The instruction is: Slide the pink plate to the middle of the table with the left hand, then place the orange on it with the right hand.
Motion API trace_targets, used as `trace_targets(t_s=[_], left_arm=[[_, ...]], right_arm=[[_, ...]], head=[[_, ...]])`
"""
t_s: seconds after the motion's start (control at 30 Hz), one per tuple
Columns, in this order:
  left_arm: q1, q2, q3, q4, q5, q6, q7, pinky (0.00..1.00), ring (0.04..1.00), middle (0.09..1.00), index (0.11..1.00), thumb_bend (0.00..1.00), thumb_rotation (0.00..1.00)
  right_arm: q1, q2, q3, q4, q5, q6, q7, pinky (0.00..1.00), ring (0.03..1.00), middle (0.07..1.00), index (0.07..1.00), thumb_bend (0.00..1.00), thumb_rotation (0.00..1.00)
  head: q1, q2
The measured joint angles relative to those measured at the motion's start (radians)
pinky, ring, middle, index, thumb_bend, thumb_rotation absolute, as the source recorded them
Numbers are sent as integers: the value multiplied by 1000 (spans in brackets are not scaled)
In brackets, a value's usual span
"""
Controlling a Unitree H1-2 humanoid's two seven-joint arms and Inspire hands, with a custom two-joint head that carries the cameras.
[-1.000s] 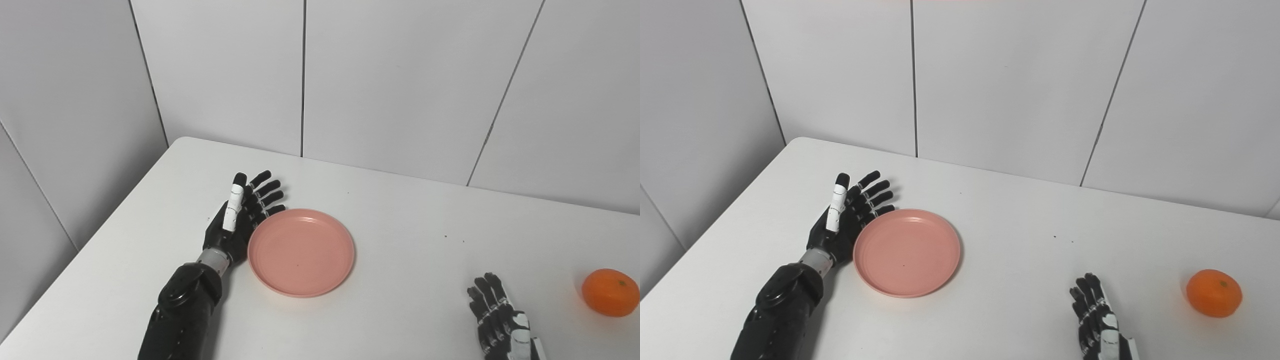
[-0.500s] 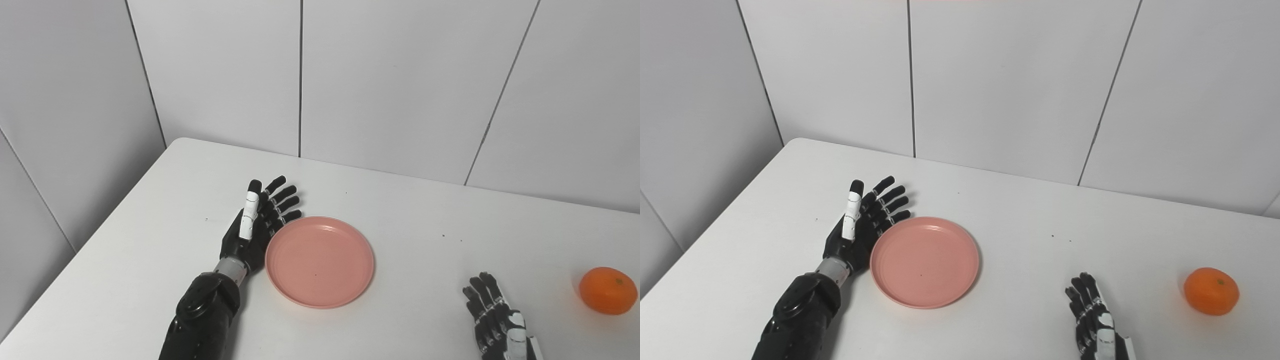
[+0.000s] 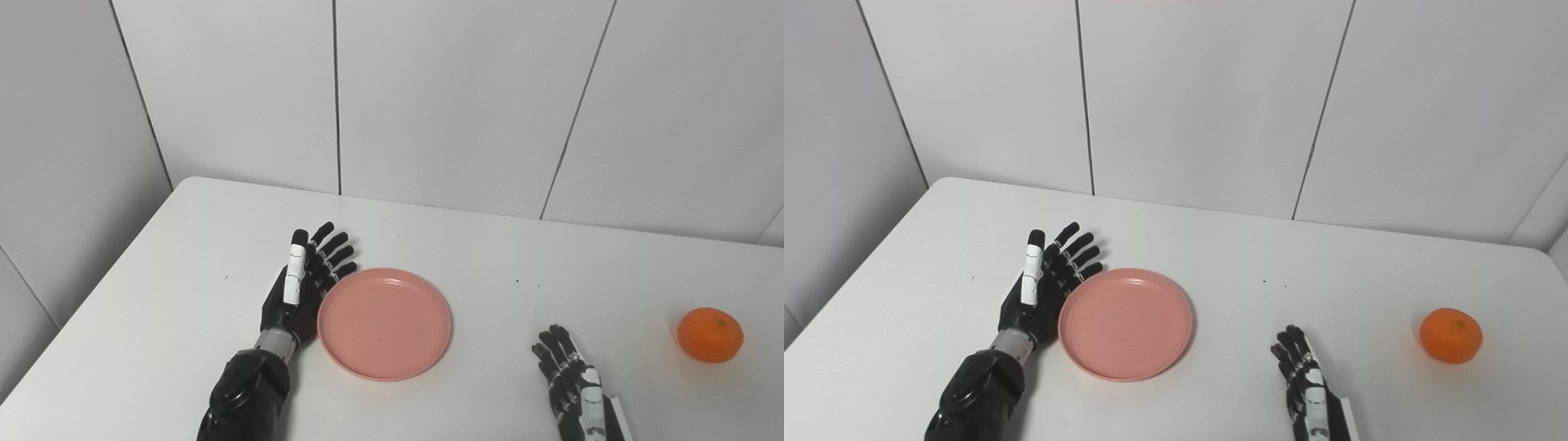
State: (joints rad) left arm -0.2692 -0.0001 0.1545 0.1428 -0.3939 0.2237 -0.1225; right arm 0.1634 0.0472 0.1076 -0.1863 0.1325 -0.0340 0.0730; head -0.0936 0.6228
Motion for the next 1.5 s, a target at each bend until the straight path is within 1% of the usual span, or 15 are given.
trace_targets(t_s=[0.03,0.07,0.1,0.17,0.3,0.43,0.5,0.57,0.67,0.8,0.97,1.2,1.3,1.37,1.5], left_arm=[[1,-1,3,0,-1,0,0,834,880,888,902,908,848],[3,-4,7,0,-3,0,0,841,883,890,904,906,845],[4,-8,12,-1,-3,0,0,860,886,888,910,903,839],[7,-15,21,-4,-12,0,0,874,890,885,912,901,831],[18,-25,24,-16,-20,0,1,884,903,894,924,896,833],[27,-29,18,-24,-19,0,1,897,912,902,939,872,858],[33,-35,14,-31,-19,0,1,918,916,908,935,878,861],[36,-42,9,-35,-18,0,6,975,934,928,942,887,875],[38,-51,1,-40,-11,0,16,995,935,928,942,885,877],[39,-59,0,-45,-7,0,29,1000,943,937,949,888,877],[39,-64,0,-47,-7,0,39,1000,945,942,948,897,862],[38,-87,-10,-50,-7,0,50,1000,944,943,944,893,861],[37,-92,-16,-49,-7,0,50,1000,936,941,942,900,854],[36,-90,-18,-49,-7,0,50,1000,939,941,951,900,858],[35,-89,-19,-49,-7,1,50,1000,934,935,938,906,847]], right_arm=[[0,6,5,1,-5,0,-9,983,901,896,894,824,1000],[-1,12,8,2,-12,0,-16,984,900,895,894,824,1000],[-1,21,14,5,-22,0,-24,994,901,894,895,826,1000],[-3,37,26,9,-34,0,-38,999,906,896,896,830,1000],[-4,66,48,19,-61,0,-51,1000,912,901,898,843,1000],[-6,78,51,25,-74,0,-58,1000,901,891,890,853,1000],[-6,82,51,26,-77,0,-61,990,899,887,890,853,1000],[-7,88,53,28,-80,0,-62,958,894,885,888,847,1000],[-7,96,57,31,-83,-1,-66,940,890,881,886,840,1000],[-8,106,65,37,-94,-2,-68,916,888,882,886,820,1000],[-11,112,70,42,-103,-4,-72,918,894,893,899,808,1000],[-15,119,77,47,-103,-9,-74,923,899,901,905,801,1000],[-17,120,80,48,-105,-9,-76,942,905,899,902,805,1000],[-21,121,85,52,-108,-10,-82,954,906,897,899,806,1000],[-26,123,95,64,-115,-19,-89,972,903,897,896,811,1000]], head=[[0,0],[-38,5],[-38,5],[-67,9],[-92,11],[-112,12],[-126,14],[-144,14],[-158,14],[-196,15],[-209,18],[-229,17],[-271,15],[-282,15],[-295,15]])
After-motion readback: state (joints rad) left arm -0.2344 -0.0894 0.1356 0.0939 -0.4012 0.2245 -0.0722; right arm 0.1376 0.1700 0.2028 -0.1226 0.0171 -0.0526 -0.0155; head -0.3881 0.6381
